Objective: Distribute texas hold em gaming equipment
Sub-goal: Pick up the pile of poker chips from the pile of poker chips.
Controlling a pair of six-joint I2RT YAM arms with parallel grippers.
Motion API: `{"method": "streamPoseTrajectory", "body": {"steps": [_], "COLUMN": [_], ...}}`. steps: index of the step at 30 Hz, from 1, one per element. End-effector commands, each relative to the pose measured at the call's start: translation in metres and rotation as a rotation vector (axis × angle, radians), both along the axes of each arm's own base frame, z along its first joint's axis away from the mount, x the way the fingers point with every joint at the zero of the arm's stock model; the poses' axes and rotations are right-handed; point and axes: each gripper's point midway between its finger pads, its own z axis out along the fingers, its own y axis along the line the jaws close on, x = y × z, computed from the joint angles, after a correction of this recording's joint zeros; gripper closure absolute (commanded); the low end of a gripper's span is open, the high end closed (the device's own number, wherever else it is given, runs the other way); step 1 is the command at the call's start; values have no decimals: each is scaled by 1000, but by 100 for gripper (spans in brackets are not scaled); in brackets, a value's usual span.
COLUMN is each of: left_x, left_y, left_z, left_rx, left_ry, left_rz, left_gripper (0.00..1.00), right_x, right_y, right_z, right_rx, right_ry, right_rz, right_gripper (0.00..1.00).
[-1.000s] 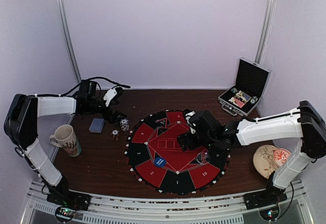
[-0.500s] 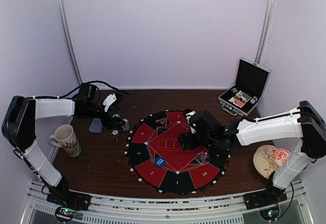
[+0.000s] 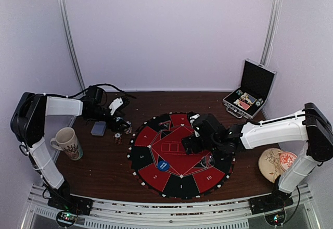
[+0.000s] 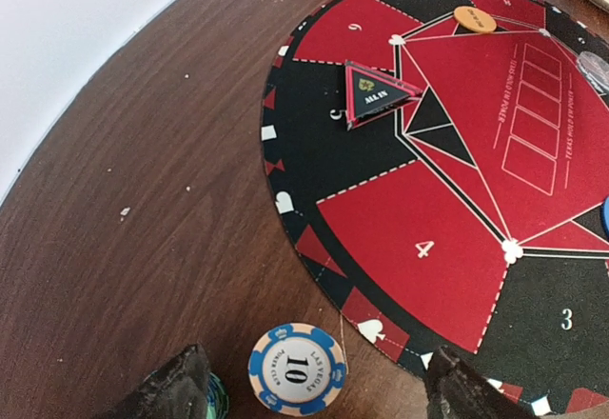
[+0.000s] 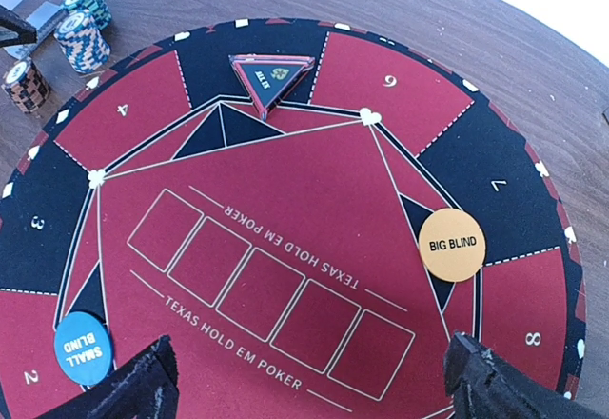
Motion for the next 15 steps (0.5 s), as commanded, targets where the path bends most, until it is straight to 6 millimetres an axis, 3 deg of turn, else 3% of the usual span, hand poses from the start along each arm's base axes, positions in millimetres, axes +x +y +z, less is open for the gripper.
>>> {"method": "streamPoseTrajectory", "body": {"steps": [1,15], "left_x": [10,15], "left_y": [-7,-5], "left_z": [-2,-20], "left_rx": [11,41], "left_ry": [-14,29], "left_rz": [-4,5], "left_gripper": [20,21], "right_x": [1,0], "right_y": [-1,-2], "right_z": [-5,-3], "right_rx": [-19,-16], "right_ry": [-7,-10], "right_rz": [-10,-8], "right_gripper": [1,2]}}
